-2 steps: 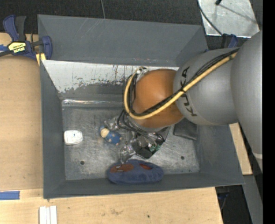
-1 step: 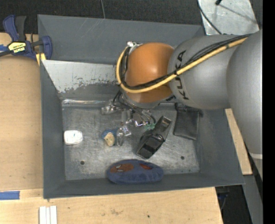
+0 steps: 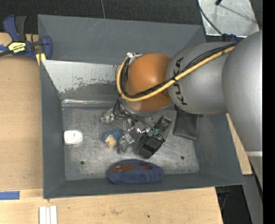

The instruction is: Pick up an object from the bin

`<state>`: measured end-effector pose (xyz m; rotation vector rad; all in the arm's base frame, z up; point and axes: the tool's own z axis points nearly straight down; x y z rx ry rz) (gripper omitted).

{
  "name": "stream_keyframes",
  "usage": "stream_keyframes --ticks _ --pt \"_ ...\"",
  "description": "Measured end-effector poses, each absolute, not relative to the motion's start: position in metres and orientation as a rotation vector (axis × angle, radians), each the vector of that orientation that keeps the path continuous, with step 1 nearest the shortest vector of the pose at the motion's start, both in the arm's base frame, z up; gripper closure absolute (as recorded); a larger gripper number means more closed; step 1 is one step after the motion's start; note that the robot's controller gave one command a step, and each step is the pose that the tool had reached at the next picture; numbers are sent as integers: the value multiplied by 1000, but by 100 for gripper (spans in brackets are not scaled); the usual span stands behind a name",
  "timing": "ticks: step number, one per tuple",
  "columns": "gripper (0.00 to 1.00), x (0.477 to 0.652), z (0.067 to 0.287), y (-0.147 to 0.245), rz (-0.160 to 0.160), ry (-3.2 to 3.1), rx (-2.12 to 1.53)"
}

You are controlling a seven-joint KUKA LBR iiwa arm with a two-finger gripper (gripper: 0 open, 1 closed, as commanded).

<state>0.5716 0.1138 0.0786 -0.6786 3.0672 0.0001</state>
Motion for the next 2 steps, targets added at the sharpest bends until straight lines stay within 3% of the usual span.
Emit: stream_keyframes --ticks 1,2 --pt "100 573 81 114 2 3063 -674" --pt "100 576 251 93 -4 2957 -1025"
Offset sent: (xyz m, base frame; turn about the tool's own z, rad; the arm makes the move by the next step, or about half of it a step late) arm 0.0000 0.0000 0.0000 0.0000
